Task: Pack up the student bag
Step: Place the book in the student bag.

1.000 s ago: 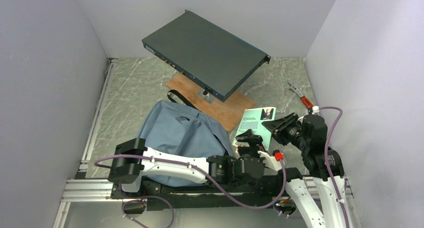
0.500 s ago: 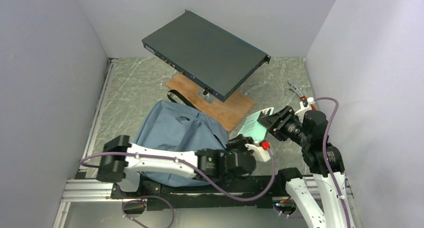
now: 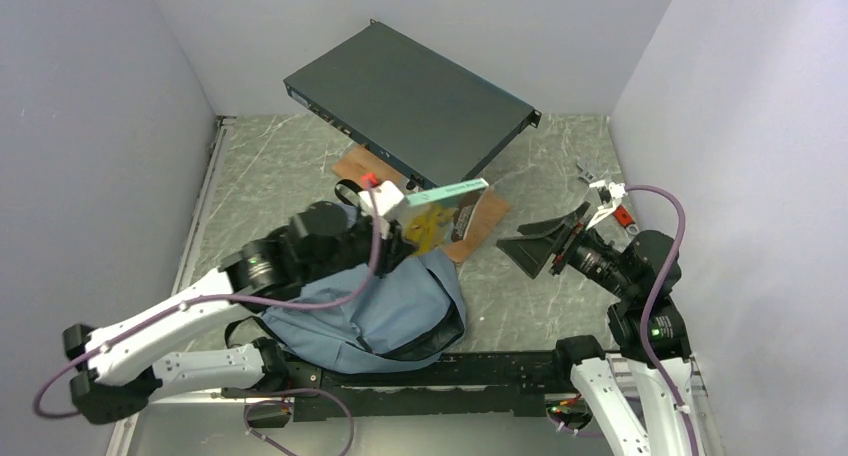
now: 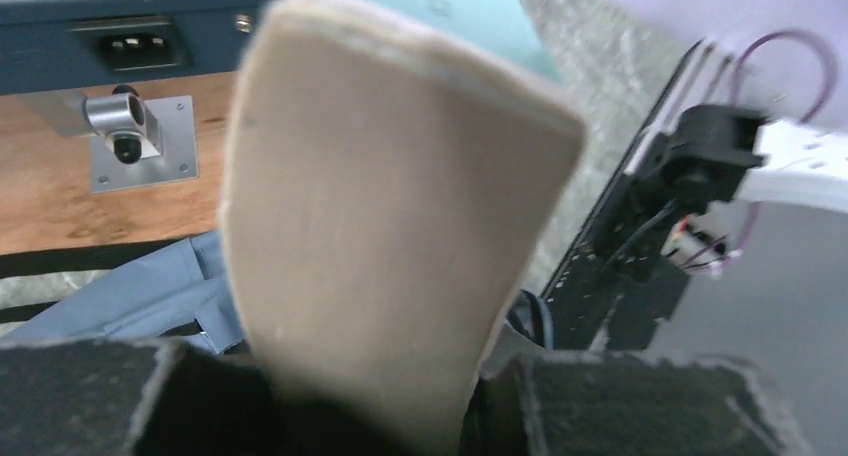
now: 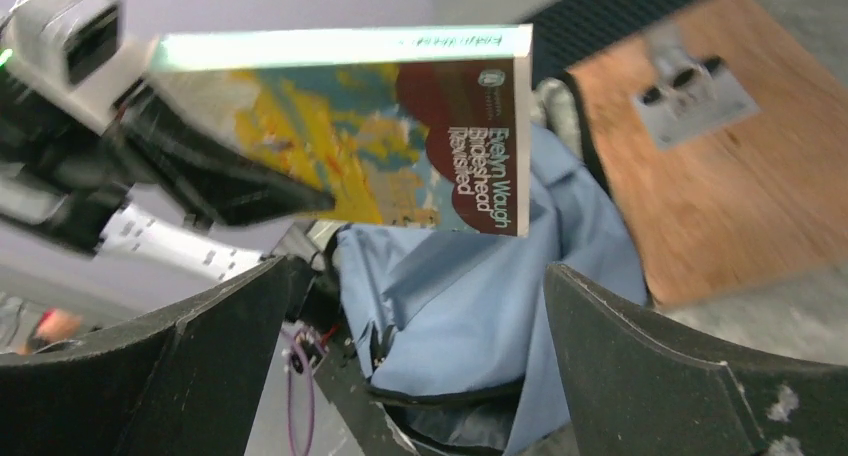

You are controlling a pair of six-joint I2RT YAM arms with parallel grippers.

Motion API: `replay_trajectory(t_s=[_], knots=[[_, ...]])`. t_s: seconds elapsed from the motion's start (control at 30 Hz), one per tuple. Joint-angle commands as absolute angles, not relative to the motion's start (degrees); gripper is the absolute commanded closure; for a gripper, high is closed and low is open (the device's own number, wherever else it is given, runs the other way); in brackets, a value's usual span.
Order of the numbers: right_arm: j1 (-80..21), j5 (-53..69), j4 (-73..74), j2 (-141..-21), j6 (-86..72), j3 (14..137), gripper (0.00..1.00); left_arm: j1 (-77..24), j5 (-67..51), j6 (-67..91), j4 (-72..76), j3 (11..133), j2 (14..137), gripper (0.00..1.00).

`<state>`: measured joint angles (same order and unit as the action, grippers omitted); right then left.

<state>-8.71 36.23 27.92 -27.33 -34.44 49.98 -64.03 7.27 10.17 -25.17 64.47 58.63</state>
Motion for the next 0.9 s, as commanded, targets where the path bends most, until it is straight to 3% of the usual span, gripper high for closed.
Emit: replay_trajectory(t_s=[0.0,0.37,0.53,0.7,0.87], knots=[[-8.8,53.5,8.8,-26.9,-35.1,46.9,0.01,-56.9,-14.2,18.8,-17.9,64.6,51.5,1.00],[-9.4,64.2,-24.8,-29.6,-59.2,35.2,0.01,-40.4,-48.5,41.1,11.5,55.0,48.0,1.00],[-10.5,64.7,-20.7,-30.5,-57.6,37.3,0.01,-39.6,-57.3,49.6,23.9,51.8,50.8,1.00],[-10.4,58.2,-3.5,-30.6,-47.4,43.3,0.01,-39.6,-58.7,47.4,22.4,51.4,50.4,1.00],[-10.4,60.0,-13.5,-32.0,-57.0,43.4,0.00,-39.6,-61.6,46.3,22.0,50.6,50.0,1.00]])
